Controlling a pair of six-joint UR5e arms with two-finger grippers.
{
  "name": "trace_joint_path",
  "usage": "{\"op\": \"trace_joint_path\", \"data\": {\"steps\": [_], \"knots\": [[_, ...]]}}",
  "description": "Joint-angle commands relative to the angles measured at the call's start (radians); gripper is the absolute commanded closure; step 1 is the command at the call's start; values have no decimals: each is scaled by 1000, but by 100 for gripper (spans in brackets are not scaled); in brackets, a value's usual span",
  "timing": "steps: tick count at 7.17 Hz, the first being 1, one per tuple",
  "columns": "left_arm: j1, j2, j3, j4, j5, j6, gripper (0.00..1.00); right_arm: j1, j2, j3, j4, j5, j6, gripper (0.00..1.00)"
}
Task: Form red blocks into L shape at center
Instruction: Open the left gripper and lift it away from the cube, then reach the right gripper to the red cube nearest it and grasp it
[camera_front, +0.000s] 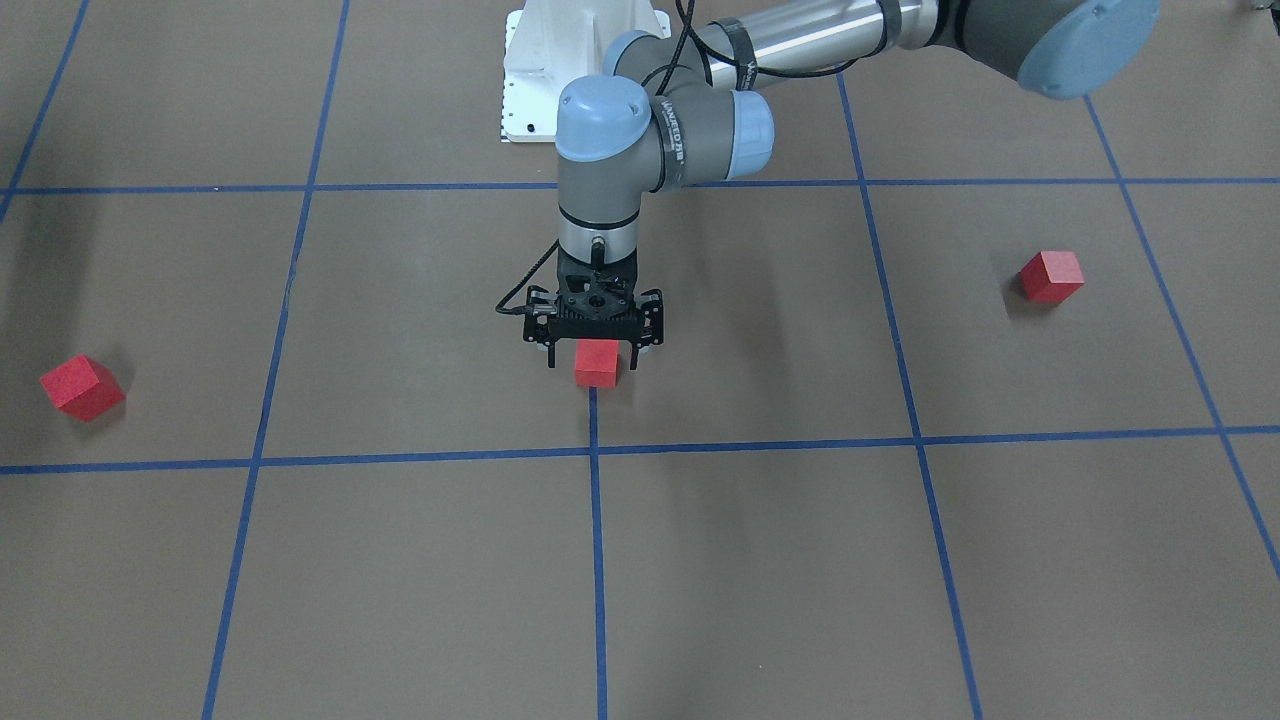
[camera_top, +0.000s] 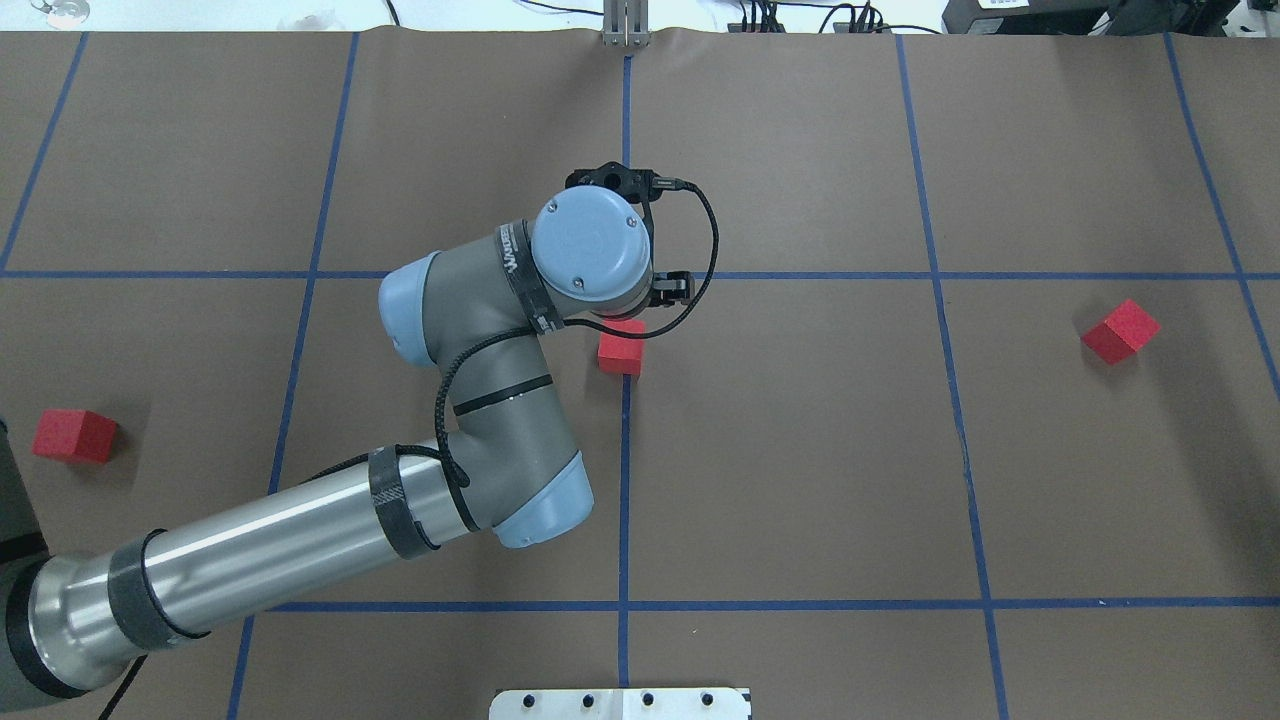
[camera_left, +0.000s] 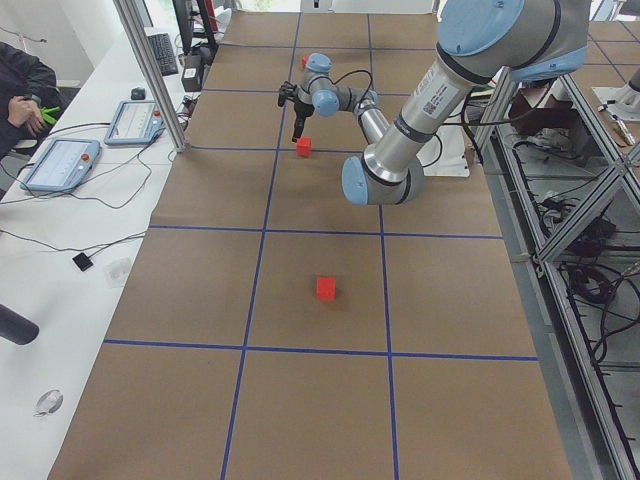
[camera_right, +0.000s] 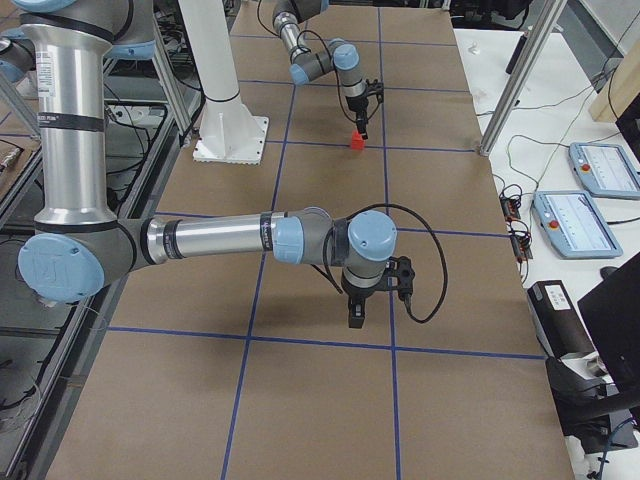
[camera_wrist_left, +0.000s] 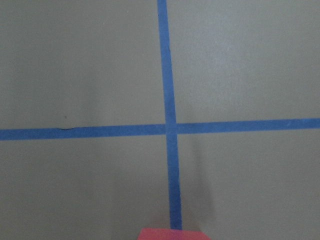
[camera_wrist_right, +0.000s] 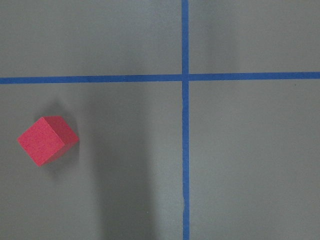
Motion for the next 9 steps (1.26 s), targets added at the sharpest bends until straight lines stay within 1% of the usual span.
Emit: {"op": "trace_joint_path", "data": {"steps": [1,2,3,4,5,6,7,8,9], "knots": [[-127,24,-168,152,-147,12,1,-21,90,-25,65,10,1,1],[-167,74,-250,178,-172,13,1,-71,88,-112,106,41,0,1],[-213,117,-287,179,-190,14,1,-111,51,-113,230,51,-9,1],[-275,156,-301,178,-242,16,0,-160,7,-128,386,27,-3,1],[-343,215,-345,179,-290,116,0,-187,-6,-131,478,24,-11,1],[-446,286,-358,180,-393,284,0,-231,-9,-131,532,22,-11,1],[-512,346,-358,175,-452,396,0,-284,-9,-129,539,0,-9,1],[-548,381,-358,170,-454,472,0,-329,-6,-129,547,-64,-11,1],[-562,418,-366,166,-456,521,0,-372,-3,-134,564,-111,-6,1]]}}
